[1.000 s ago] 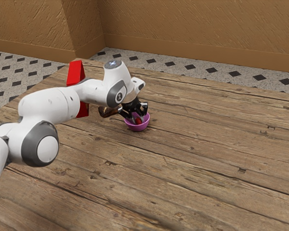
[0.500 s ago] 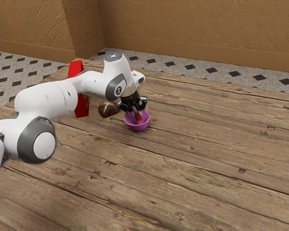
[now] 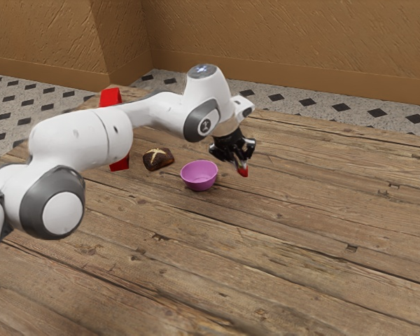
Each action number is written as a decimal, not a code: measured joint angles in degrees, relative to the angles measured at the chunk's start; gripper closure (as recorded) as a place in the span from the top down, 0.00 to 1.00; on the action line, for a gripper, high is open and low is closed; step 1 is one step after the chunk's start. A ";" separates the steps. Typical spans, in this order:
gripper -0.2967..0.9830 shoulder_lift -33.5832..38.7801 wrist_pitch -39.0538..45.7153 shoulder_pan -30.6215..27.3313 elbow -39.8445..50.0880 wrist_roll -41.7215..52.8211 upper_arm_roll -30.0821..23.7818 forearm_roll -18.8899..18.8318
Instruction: Take strawberry from the bowl
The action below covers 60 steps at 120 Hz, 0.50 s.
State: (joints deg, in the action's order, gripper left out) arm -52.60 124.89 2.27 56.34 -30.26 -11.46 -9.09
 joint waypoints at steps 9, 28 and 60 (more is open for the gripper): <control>0.19 -0.75 0.69 1.26 0.00 0.13 -0.72 0.23; 0.29 -3.11 2.90 3.25 0.24 0.92 -1.63 0.99; 0.63 13.08 -1.98 3.53 14.82 1.81 -0.15 -0.64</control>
State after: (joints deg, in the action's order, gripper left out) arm -39.52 122.90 5.80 71.15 -28.46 -11.62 -9.74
